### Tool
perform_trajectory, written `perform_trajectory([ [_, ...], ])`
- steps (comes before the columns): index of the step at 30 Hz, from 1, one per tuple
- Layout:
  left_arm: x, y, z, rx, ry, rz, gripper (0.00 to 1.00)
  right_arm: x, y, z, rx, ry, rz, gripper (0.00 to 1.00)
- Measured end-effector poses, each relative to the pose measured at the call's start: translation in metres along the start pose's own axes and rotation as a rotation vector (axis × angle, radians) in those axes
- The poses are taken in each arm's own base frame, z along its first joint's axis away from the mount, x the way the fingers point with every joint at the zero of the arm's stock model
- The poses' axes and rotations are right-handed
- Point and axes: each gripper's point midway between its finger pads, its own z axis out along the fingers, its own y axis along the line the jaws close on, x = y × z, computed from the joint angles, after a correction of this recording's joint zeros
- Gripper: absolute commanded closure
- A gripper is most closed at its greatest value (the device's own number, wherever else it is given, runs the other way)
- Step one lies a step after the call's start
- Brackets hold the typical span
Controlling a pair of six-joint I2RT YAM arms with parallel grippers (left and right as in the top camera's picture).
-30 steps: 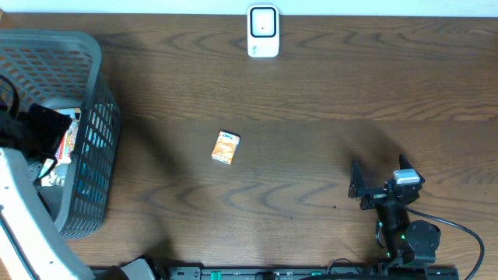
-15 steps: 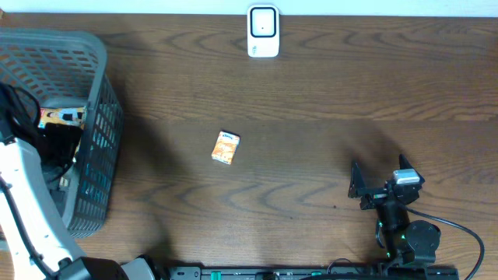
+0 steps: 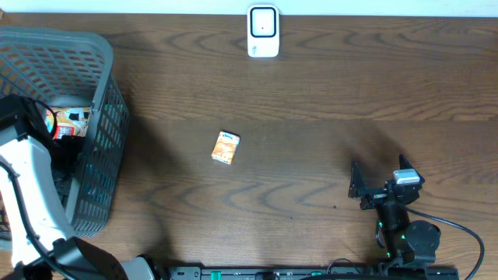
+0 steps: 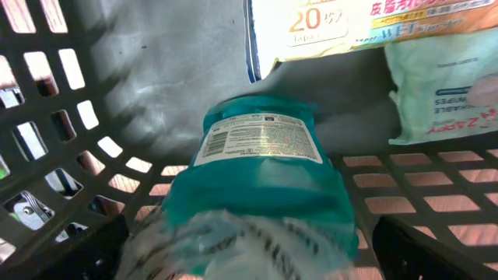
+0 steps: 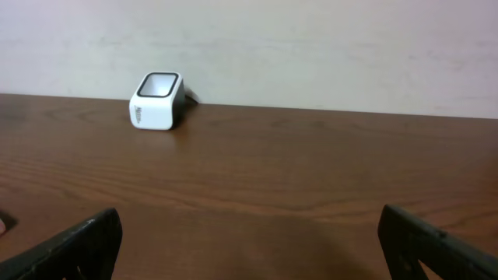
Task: Scan the item barcode
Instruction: 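Reach the left gripper into the basket and grasp the teal Listerine bottle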
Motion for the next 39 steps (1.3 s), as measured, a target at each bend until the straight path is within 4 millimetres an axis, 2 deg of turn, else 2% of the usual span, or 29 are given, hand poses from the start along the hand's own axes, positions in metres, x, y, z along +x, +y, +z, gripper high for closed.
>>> perform_trajectory([
  [7, 0.002, 0.0, 0.019, -0.059, 0.055, 0.009, 0.02, 0.0, 0.0, 0.0, 0.0, 0.0, 0.0, 0.01],
  [16, -0.005, -0.007, 0.021, -0.032, 0.026, 0.019, 0.02, 0.0, 0.0, 0.0, 0.0, 0.0, 0.0, 0.01],
  [20, -0.007, -0.007, 0.022, -0.025, 0.007, 0.015, 0.26, 0.0, 0.0, 0.0, 0.0, 0.0, 0.0, 0.01],
  [26, -0.007, -0.009, 0.022, -0.009, 0.006, 0.025, 0.56, 0.0, 0.0, 0.0, 0.0, 0.0, 0.0, 0.01],
  [39, -0.004, -0.008, 0.014, -0.035, 0.041, 0.111, 0.58, 0.0, 0.0, 0.0, 0.0, 0.0, 0.0, 0.01],
])
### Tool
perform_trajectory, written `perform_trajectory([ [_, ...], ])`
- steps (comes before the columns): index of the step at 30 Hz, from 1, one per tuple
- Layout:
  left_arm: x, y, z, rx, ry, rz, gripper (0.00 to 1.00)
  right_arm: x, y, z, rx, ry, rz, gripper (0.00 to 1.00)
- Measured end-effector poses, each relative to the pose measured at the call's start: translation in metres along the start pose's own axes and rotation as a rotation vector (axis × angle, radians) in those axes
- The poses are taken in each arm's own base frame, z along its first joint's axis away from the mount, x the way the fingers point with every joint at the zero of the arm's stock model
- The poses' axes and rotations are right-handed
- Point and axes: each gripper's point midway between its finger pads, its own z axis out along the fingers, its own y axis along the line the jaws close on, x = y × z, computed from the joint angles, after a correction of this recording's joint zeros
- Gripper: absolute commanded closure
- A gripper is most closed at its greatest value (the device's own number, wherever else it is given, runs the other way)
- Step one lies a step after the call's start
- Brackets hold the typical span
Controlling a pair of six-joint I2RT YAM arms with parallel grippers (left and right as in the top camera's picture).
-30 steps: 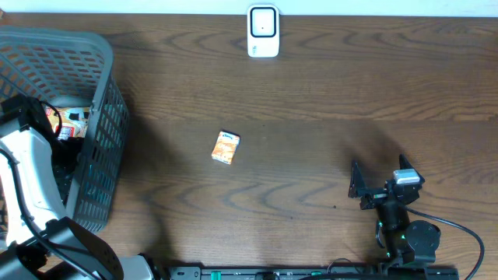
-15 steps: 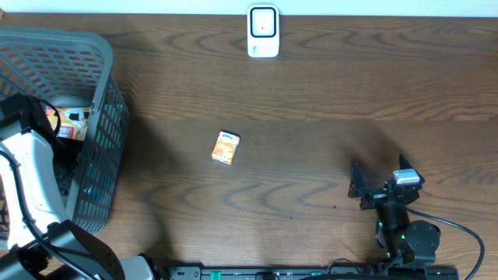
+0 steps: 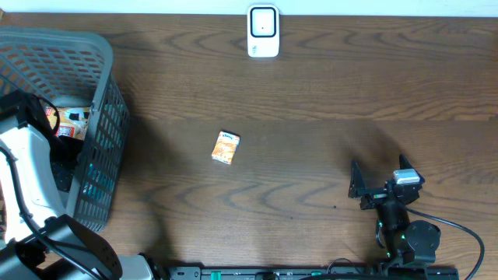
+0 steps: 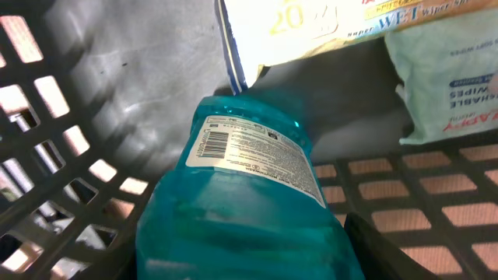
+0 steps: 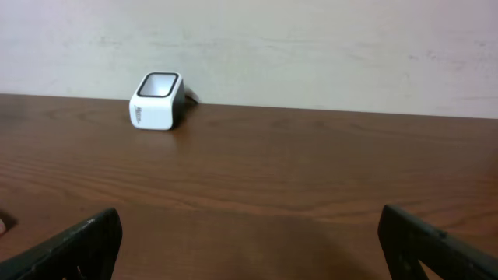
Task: Scan the item barcode
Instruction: 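Reach the left gripper into the basket and grasp the teal Listerine bottle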
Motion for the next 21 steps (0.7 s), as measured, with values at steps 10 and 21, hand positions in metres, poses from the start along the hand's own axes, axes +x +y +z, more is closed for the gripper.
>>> perform_trajectory([
  [10, -0.019, -0.017, -0.077, 0.142, -0.145, 0.029, 0.58, 0.0, 0.0, 0.0, 0.0, 0.0, 0.0, 0.01],
  [21, -0.007, -0.016, -0.197, 0.44, -0.459, 0.056, 0.58, 0.0, 0.0, 0.0, 0.0, 0.0, 0.0, 0.01],
])
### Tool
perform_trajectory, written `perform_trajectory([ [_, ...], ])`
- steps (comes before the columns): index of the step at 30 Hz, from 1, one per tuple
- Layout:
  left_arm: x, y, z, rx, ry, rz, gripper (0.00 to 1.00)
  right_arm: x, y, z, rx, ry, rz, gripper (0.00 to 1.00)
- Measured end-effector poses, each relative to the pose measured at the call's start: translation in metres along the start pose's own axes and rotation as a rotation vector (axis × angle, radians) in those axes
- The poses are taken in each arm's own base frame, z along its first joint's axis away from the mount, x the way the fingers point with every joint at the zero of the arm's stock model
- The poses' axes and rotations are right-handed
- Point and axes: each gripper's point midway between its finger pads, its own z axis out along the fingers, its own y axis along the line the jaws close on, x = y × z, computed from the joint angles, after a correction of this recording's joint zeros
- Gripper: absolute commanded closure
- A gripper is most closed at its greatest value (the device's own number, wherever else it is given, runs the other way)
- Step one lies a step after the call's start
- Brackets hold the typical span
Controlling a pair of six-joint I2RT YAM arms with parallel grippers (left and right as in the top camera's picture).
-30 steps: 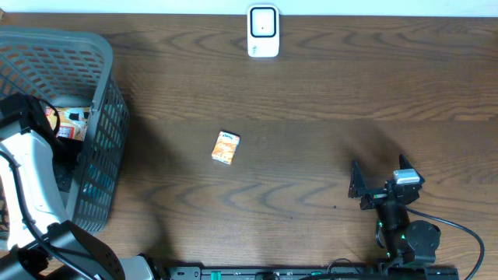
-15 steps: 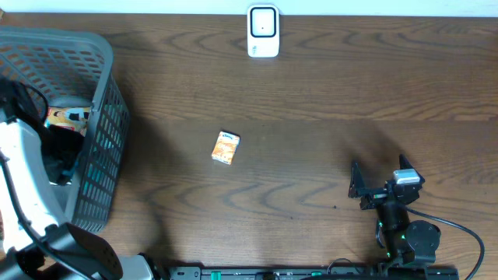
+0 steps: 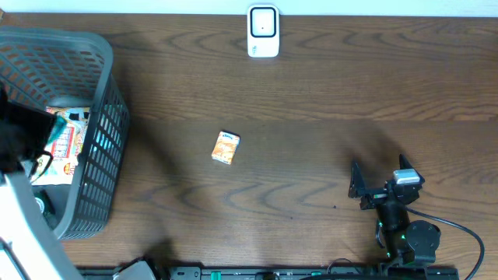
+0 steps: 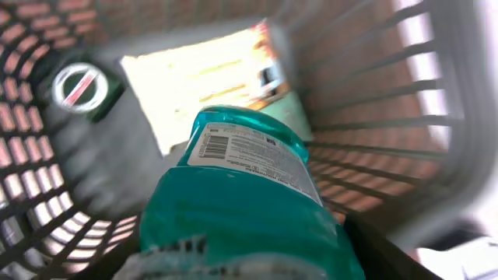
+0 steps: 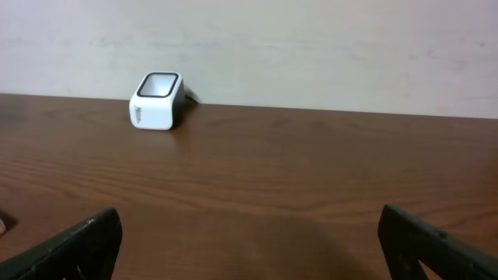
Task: Scan the item barcode
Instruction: 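Reach the left gripper into the basket and grasp the teal Listerine bottle, then move the bottle under the scanner and stand it on the table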
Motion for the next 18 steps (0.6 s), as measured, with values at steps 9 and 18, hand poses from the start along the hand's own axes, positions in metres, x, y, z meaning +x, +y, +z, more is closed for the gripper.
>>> perform_trajectory([
  [9, 0.035, -0.068, -0.06, 0.339, -0.045, 0.152, 0.58, 0.0, 0.0, 0.0, 0.0, 0.0, 0.0, 0.01],
  [18, 0.123, -0.136, -0.055, 0.478, 0.168, 0.399, 0.58, 0.0, 0.0, 0.0, 0.0, 0.0, 0.0, 0.01],
])
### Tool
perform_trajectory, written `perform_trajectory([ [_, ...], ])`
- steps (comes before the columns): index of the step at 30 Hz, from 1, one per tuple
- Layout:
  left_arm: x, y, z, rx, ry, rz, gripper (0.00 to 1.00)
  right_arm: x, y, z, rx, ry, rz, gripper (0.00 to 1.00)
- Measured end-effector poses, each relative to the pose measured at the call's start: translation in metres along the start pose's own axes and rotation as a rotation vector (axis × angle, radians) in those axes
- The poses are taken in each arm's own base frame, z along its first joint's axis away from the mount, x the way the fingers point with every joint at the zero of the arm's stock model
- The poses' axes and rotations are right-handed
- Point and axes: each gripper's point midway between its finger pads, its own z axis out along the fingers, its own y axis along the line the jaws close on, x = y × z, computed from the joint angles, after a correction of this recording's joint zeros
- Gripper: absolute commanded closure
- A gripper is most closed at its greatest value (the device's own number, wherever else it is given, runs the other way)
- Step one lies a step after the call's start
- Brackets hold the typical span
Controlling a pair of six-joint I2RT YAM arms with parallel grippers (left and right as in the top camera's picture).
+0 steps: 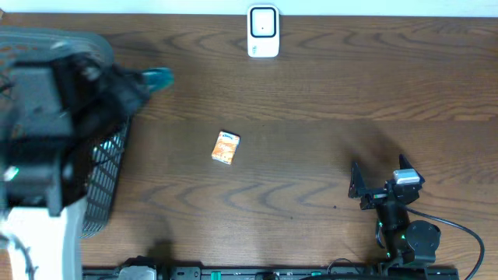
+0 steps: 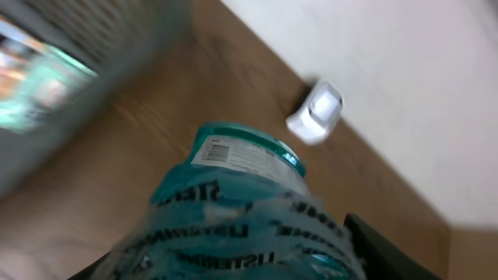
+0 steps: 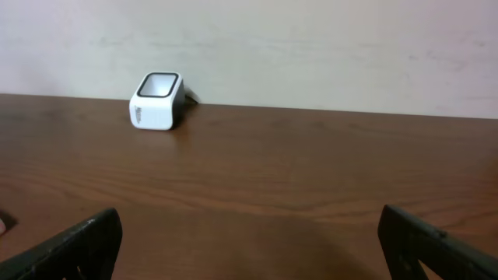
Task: Scan the item barcode
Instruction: 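Move the bottle under the scanner and stand it on the table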
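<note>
My left gripper (image 2: 241, 257) is shut on a teal mouthwash bottle (image 2: 241, 210) with a white barcode label at its far end. In the overhead view the bottle (image 1: 158, 78) sticks out past the basket's right rim, above the table, and the arm hides most of it. The white barcode scanner (image 1: 263, 31) stands at the table's back edge, and shows blurred ahead of the bottle as scanner (image 2: 315, 113). My right gripper (image 3: 249, 233) rests open low over the table at the front right, facing the scanner (image 3: 158, 102).
A grey mesh basket (image 1: 105, 163) stands at the left, mostly covered by my left arm. A small orange box (image 1: 226, 147) lies on the table's middle.
My left gripper has come out of the basket with the bottle and now holds it over the table to the basket's right, pointing toward the scanner. The right arm has not moved.
My left gripper was deep in the basket with the teal bottle between its fingers, beside packs of wet wipes. Then it gripped the bottle there, then held it high above the basket floor. Now the bottle is outside the basket. The right gripper stayed open throughout.
</note>
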Motion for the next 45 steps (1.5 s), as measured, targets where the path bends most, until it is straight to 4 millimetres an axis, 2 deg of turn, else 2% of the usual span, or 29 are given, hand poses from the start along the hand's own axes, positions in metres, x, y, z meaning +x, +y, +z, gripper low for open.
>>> perform_trajectory([
  [3, 0.027, -0.018, 0.035, -0.016, 0.115, 0.066, 0.58, 0.0, 0.0, 0.0, 0.0, 0.0, 0.0, 0.01],
  [8, 0.077, -0.033, 0.1, -0.088, 0.302, 0.159, 0.58, 0.0, 0.0, 0.0, 0.0, 0.0, 0.0, 0.01],
  [13, 0.132, -0.031, 0.158, -0.19, 0.465, 0.236, 0.58, 0.0, 0.0, 0.0, 0.0, 0.0, 0.0, 0.01],
  [17, 0.165, -0.025, 0.186, -0.246, 0.551, 0.299, 0.58, 0.0, 0.0, 0.0, 0.0, 0.0, 0.0, 0.01],
  [21, 0.179, -0.023, 0.195, -0.258, 0.588, 0.352, 0.58, 0.0, 0.0, 0.0, 0.0, 0.0, 0.0, 0.01],
  [29, 0.183, -0.022, 0.199, -0.238, 0.608, 0.444, 0.58, 0.0, 0.0, 0.0, 0.0, 0.0, 0.0, 0.01],
  [34, 0.193, -0.023, 0.205, -0.179, 0.646, 0.67, 0.58, 0.0, 0.0, 0.0, 0.0, 0.0, 0.0, 0.01],
  [40, 0.211, -0.035, 0.202, -0.067, 0.68, 0.972, 0.58, 0.0, 0.0, 0.0, 0.0, 0.0, 0.0, 0.01],
  [45, 0.218, -0.039, 0.2, -0.01, 0.698, 1.074, 0.58, 0.0, 0.0, 0.0, 0.0, 0.0, 0.0, 0.01],
])
